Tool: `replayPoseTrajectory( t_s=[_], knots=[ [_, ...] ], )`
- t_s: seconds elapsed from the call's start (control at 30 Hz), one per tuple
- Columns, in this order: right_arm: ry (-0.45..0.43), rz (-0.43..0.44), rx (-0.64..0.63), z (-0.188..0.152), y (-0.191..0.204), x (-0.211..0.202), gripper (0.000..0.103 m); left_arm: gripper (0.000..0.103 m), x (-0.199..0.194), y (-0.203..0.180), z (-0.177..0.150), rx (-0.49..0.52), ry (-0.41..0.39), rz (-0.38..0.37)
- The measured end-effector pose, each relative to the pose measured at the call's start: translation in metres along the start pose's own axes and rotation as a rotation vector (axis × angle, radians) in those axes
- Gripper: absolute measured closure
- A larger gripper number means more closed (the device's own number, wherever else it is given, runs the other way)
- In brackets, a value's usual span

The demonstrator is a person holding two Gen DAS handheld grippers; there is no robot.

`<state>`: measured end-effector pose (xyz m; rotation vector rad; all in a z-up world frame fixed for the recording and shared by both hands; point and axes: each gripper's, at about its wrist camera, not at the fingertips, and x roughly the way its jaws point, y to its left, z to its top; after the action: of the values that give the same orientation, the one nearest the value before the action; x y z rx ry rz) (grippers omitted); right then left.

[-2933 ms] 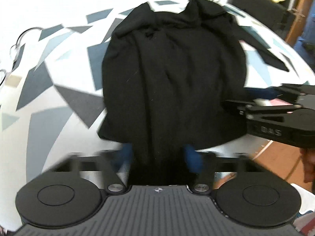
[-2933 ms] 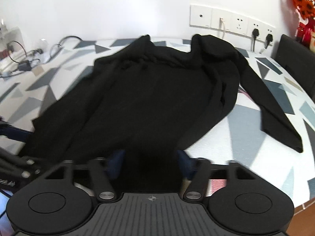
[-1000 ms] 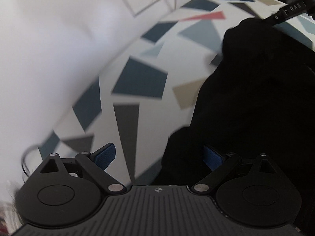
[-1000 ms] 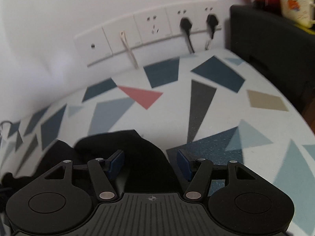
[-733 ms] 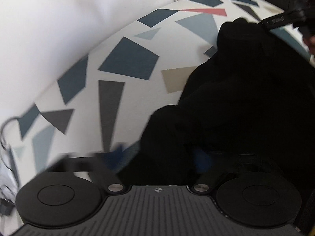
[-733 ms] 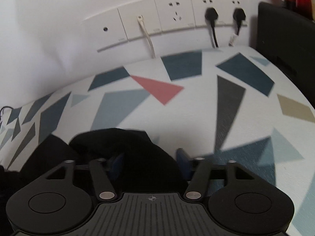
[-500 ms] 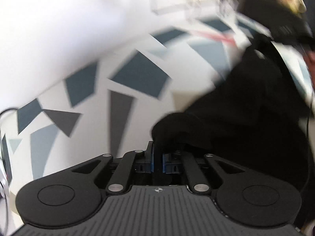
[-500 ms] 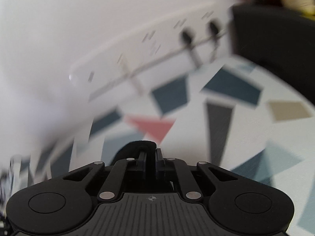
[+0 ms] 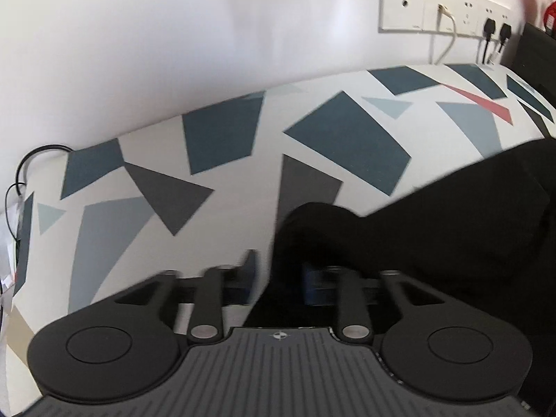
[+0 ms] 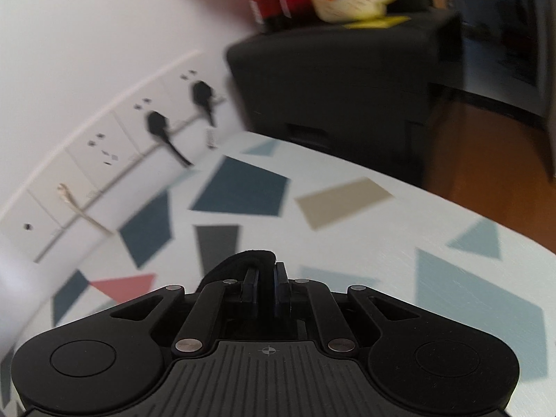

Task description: Fold clothes

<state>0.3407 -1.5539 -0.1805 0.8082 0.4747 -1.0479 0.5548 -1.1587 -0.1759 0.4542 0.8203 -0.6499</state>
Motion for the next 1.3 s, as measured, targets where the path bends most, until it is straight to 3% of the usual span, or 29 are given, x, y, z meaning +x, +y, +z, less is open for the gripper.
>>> replayPoseTrajectory(
  t_s=[0.07, 0.2, 0.3, 0.4, 0.47, 0.57, 0.63, 0.67, 0.7, 0.77, 0.87, 0.93, 1.0, 1.07, 1.17, 1.3],
  knots=[
    [0.02, -0.016, 0.001, -0.003, 0.0, -0.006, 0.069, 0.042, -0.008, 0.001, -0.002, 0.021, -0.03, 0.002],
    [-0.006, 0.054, -0.141, -0.014, 0.02, -0.038, 0.068, 0.035, -0.032, -0.008, -0.008, 0.141, -0.098, -0.016],
    [0.018, 0.221, -0.383, -0.027, 0.052, -0.056, 0.06, 0.035, -0.039, -0.017, -0.009, 0.205, -0.09, -0.115],
    [0.042, 0.362, -0.695, -0.058, 0.092, -0.067, 0.054, 0.035, -0.037, -0.033, -0.01, 0.33, -0.11, -0.125],
    [0.035, 0.398, -0.87, -0.086, 0.115, -0.068, 0.046, 0.035, -0.027, -0.039, -0.009, 0.369, -0.112, -0.09],
    [0.09, 0.437, -1.067, -0.13, 0.139, -0.059, 0.044, 0.035, -0.014, -0.036, -0.006, 0.317, -0.084, -0.093],
    [0.092, 0.408, -1.164, -0.153, 0.15, -0.048, 0.045, 0.035, -0.009, -0.031, -0.005, 0.279, -0.071, -0.11],
    [0.092, 0.397, -1.178, -0.157, 0.154, -0.044, 0.052, 0.038, -0.008, -0.029, -0.005, 0.275, -0.068, -0.118],
    [0.094, 0.388, -1.176, -0.157, 0.158, -0.04, 0.074, 0.044, -0.008, -0.028, -0.006, 0.278, -0.069, -0.127],
    [0.14, 0.423, -1.089, -0.143, 0.168, -0.031, 0.098, 0.09, -0.007, -0.025, -0.004, 0.279, -0.049, -0.16],
    [0.195, 0.509, -0.921, -0.108, 0.181, -0.013, 0.098, 0.092, -0.003, -0.013, 0.007, 0.216, -0.009, -0.234],
    [0.187, 0.505, -0.799, -0.084, 0.195, 0.003, 0.097, 0.092, 0.004, 0.002, 0.021, 0.089, -0.026, -0.192],
    [0.115, 0.436, -0.663, -0.062, 0.203, 0.021, 0.066, 0.084, 0.011, 0.021, 0.034, -0.087, -0.062, -0.107],
    [0.059, 0.396, -0.596, -0.048, 0.207, 0.027, 0.066, 0.056, 0.014, 0.034, 0.039, -0.185, -0.091, 0.001],
    [0.003, 0.371, -0.589, -0.037, 0.201, 0.021, 0.062, 0.03, 0.009, 0.04, 0.035, -0.173, -0.114, 0.005],
    [0.015, 0.348, -0.702, -0.045, 0.178, 0.014, 0.057, 0.026, 0.013, 0.034, 0.017, -0.082, -0.03, -0.016]
  ],
)
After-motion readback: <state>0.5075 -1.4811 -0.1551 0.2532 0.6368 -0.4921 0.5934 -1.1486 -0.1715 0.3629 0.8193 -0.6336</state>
